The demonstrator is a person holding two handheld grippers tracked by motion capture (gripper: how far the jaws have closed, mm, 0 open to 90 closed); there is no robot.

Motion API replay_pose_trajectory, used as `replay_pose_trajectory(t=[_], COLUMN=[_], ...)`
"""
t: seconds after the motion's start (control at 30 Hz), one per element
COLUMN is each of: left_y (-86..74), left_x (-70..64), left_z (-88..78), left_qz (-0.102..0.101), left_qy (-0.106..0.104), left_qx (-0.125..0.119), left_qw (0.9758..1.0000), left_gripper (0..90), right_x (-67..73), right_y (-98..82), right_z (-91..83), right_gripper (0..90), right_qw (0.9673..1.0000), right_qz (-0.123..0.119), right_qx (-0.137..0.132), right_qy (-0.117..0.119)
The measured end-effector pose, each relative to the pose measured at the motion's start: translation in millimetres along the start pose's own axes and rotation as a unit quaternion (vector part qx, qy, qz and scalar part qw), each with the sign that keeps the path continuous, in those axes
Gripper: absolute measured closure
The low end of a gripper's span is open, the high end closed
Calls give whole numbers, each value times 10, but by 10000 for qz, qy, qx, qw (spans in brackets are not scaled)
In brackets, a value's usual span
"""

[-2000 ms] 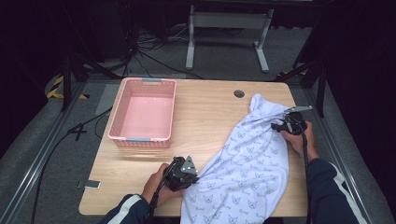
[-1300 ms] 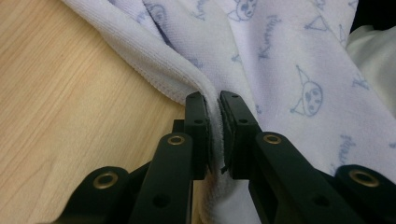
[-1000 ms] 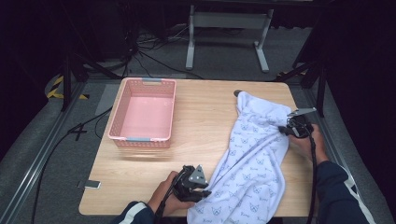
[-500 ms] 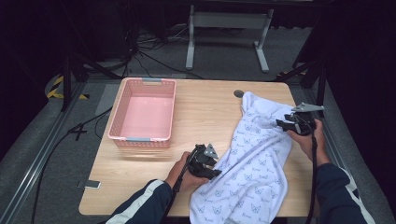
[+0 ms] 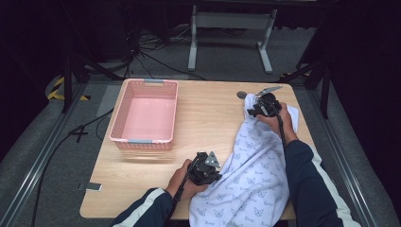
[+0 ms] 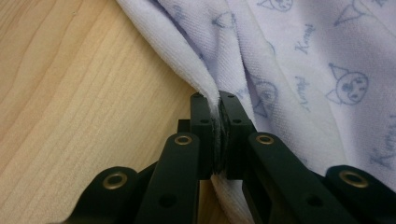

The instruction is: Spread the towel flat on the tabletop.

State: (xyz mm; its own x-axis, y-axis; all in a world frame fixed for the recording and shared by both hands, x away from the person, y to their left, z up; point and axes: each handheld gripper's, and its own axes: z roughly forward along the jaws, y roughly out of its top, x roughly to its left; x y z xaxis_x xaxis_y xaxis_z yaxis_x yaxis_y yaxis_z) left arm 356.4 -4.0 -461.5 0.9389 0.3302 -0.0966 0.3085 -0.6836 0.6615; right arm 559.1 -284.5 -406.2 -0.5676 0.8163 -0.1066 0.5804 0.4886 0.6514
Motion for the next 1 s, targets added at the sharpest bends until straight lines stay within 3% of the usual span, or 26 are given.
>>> replay_pose_trajectory(t=[0.03, 0.07, 0.1, 0.13, 0.17, 0.2, 0.27, 0.33, 0.4, 0.43, 0.5, 0.57, 0.63, 0.7, 0.73, 0.77, 0.8, 0.83, 0.87, 0.9, 0.93, 0.97, 1.0], left_y=[-6, -13, -13, -22, -24, -30, -40, -47, -47, -49, -57, -72, -93, -137, -137, -163, -190, -224, -224, -245, -268, -276, -276], left_x=[-5, -15, -15, -21, -12, -19, -15, 4, 25, 39, 62, 87, 87, 59, 59, 22, -15, -79, -79, -125, -205, -254, -299], left_z=[-1, -13, -13, -20, -22, -22, -48, -77, -130, -163, -269, -382, -498, -652, -652, -725, -784, -827, -827, -831, -823, -810, -784], left_qz=[20, 22, 22, 0, 60, -8, 33, 21, 3, 17, 5, -46, 12, 147, 147, 227, 263, 383, 383, 399, 461, 515, 607], left_qy=[7, 39, 39, 80, 93, 104, 160, 202, 286, 358, 521, 682, 895, 1136, 1136, 1254, 1322, 1417, 1417, 1381, 1189, 1040, 952], left_qx=[-19, 11, 11, 23, -1, -38, 13, -56, -72, -124, -234, -321, -304, -314, -314, -279, -291, -192, -192, -201, -278, -255, -221], left_qw=[10000, 10000, 10000, 10000, 9999, 9999, 9999, 9998, 9996, 9993, 9984, 9971, 9955, 9929, 9929, 9914, 9904, 9890, 9890, 9894, 9914, 9929, 9934], left_gripper=[861, 859, 859, 859, 859, 858, 859, 860, 861, 861, 861, 861, 861, 861, 861, 861, 861, 859, 857, 857, 852, 821, 821], right_x=[13, 30, 30, 33, 33, 34, 66, 78, 102, 102, 92, 39, -16, -82, -123, -123, -175, -236, -261, -261, -283, -302, -302], right_y=[42, 93, 93, 108, 108, 112, 115, 118, 147, 147, 179, 225, 249, 232, 195, 195, 137, 20, -51, -51, -128, -313, -313], right_z=[64, 175, 175, 280, 280, 327, 440, 451, 426, 426, 328, 99, -143, -345, -451, -451, -528, -595, -606, -606, -592, -534, -534], right_gripper=[546, 518, 518, 511, 511, 519, 602, 638, 769, 769, 781, 777, 773, 772, 769, 769, 762, 753, 751, 751, 737, 713, 713], right_qw=[9999, 9992, 9992, 9978, 9978, 9972, 9951, 9946, 9940, 9940, 9965, 9998, 9980, 9955, 9937, 9937, 9912, 9904, 9898, 9898, 9908, 9939, 9939], right_qz=[55, 50, 50, 71, 71, 100, 57, 12, -143, -143, -201, 53, 218, 262, 358, 358, 473, 532, 585, 585, 599, 520, 520], right_qx=[103, 389, 389, 647, 647, 722, 957, 991, 992, 992, 694, 4, -584, -894, -1034, -1034, -1154, -1189, -1181, -1181, -1074, -745, -745], right_qy=[-15, -45, -45, -133, -133, -152, -249, -321, -440, -440, -421, -172, 33, 188, 248, 248, 436, 472, 535, 535, 570, 620, 620])
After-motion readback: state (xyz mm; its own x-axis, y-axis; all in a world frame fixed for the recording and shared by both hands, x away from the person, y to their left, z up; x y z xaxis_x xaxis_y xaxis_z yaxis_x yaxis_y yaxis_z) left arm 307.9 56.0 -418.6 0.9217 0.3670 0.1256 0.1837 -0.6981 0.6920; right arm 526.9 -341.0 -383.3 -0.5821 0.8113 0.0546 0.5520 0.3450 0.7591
